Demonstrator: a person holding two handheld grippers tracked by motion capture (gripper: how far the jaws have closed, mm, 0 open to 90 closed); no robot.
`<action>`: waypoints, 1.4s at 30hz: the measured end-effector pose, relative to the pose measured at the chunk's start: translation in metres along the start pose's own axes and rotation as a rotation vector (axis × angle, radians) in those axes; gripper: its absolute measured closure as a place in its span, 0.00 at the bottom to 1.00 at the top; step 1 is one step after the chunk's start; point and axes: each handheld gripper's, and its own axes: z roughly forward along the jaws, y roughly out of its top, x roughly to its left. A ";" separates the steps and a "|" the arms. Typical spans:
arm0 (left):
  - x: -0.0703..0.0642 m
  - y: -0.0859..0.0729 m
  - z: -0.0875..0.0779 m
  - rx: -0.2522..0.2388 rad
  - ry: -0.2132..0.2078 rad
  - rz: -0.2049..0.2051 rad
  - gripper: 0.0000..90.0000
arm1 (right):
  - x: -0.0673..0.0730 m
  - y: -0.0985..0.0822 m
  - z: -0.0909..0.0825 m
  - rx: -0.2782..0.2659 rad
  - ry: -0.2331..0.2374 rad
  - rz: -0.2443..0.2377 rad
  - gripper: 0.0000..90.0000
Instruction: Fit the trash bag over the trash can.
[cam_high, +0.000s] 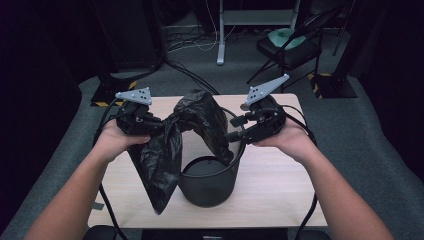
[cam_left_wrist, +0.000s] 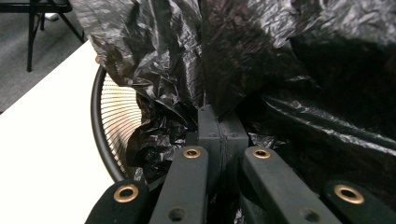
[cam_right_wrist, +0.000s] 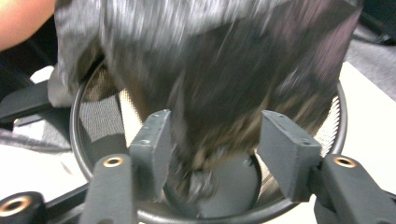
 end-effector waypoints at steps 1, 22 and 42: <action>-0.001 0.001 0.001 0.000 -0.002 0.004 1.00 | 0.000 0.002 -0.001 -0.006 -0.003 0.000 0.46; -0.011 0.011 0.014 0.012 -0.038 0.038 1.00 | 0.018 0.039 0.001 -0.068 -0.002 -0.101 0.36; -0.008 0.014 0.030 0.015 -0.058 0.025 1.00 | 0.000 0.007 0.043 0.133 0.068 -0.064 0.75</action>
